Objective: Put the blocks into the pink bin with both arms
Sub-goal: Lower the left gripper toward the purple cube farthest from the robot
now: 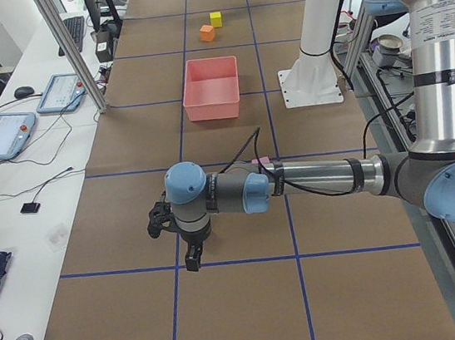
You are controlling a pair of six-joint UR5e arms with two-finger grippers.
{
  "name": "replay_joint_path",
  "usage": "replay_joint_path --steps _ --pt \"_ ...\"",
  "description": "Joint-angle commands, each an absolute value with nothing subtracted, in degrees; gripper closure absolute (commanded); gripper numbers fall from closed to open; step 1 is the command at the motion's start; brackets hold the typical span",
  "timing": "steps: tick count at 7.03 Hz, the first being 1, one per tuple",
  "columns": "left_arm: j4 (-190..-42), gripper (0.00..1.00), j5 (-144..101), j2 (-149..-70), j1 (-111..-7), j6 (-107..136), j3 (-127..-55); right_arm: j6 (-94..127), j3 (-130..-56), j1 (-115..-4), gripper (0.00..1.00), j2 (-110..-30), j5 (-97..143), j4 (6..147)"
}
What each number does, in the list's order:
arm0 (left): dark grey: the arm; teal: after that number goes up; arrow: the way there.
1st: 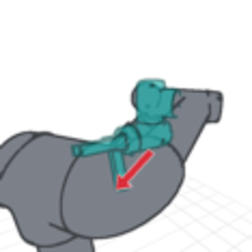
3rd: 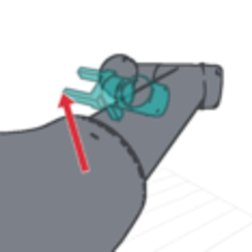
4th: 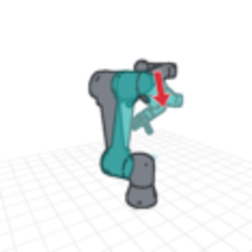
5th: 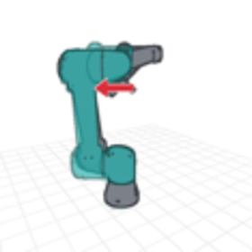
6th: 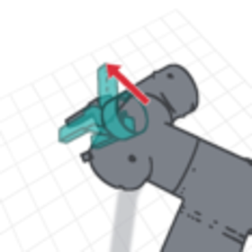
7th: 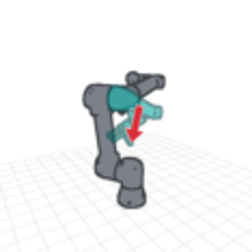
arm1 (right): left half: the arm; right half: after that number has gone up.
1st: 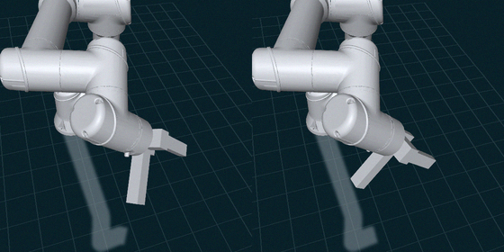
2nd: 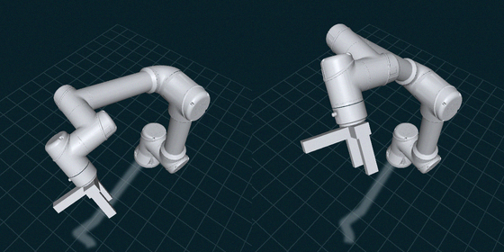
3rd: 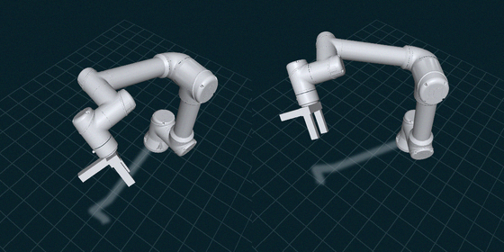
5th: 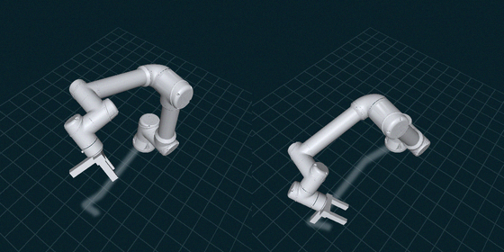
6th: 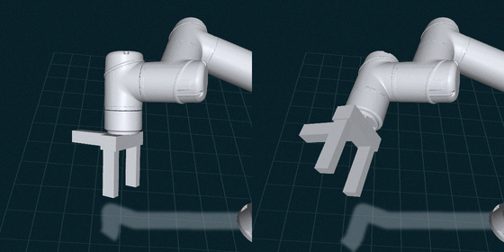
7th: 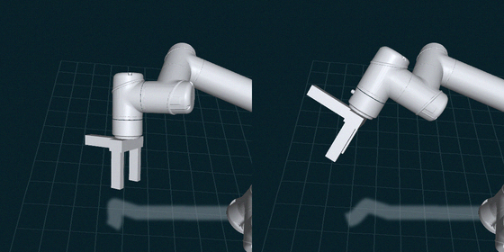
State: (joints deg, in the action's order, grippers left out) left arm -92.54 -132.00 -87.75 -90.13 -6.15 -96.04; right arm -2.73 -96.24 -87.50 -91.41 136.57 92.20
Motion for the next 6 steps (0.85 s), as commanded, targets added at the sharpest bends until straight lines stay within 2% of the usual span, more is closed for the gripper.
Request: replay_joint_path --steps 1,6 --pt "-92.72 0.0 -132.1 -87.72 -90.09 -6.15 -96.15 -2.29 -96.15 -87.54 0.0 -91.06 136.67 92.2" --pt "-94.47 0.0 -132.71 -88.59 -89.39 -5.19 -96.42 -2.2 -96.77 -87.54 0.0 -90.27 136.76 92.11"
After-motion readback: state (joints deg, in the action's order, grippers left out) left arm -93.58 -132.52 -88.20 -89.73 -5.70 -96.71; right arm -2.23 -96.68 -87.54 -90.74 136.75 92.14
